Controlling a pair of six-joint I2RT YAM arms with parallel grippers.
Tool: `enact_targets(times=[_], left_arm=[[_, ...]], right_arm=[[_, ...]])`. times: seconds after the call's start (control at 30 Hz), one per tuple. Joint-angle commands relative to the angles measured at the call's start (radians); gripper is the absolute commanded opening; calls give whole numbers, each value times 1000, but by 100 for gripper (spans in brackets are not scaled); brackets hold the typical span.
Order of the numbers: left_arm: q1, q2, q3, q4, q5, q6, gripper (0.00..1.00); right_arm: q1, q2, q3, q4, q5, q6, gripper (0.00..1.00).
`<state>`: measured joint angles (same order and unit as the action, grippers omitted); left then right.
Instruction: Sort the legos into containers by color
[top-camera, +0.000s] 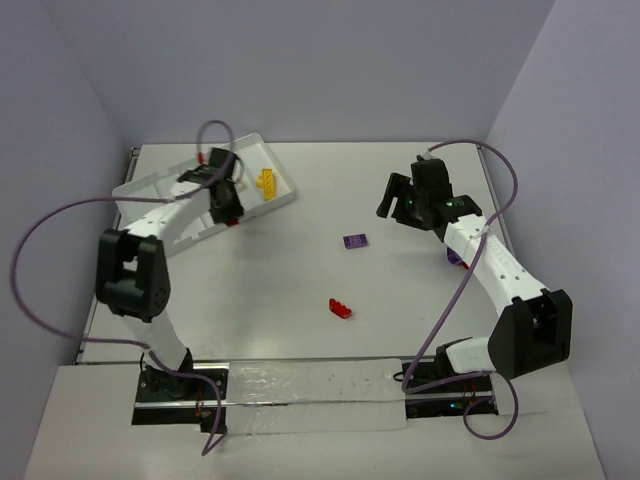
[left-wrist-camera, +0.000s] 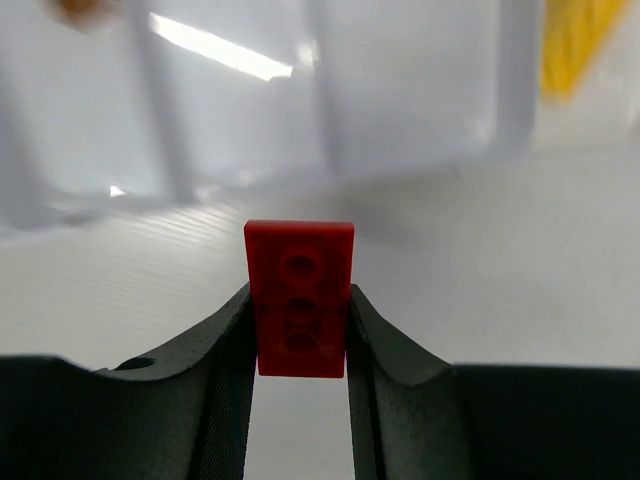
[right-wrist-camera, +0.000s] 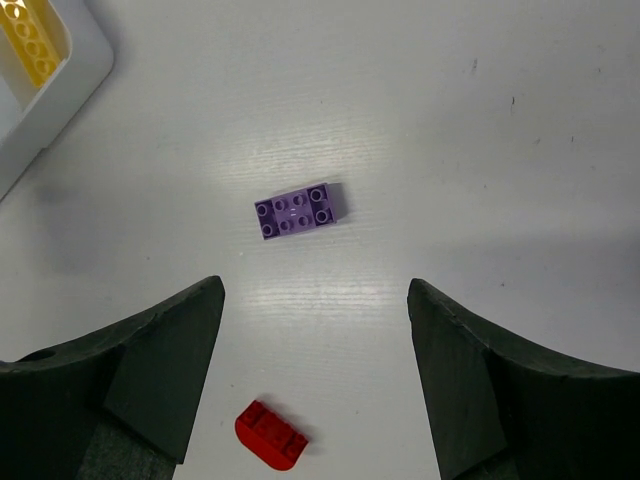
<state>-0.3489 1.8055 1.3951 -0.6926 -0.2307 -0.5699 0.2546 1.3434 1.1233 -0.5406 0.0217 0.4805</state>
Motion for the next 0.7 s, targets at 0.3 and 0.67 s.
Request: enact_targets(times=[0.3, 0.67], left_arm=[[534, -129, 27, 58, 64, -120, 0], [605, 102, 155, 80, 23, -108, 22]], right_arm=[[6, -56, -8, -19, -41, -8, 81], [15, -50, 13, -35, -37, -12, 82]])
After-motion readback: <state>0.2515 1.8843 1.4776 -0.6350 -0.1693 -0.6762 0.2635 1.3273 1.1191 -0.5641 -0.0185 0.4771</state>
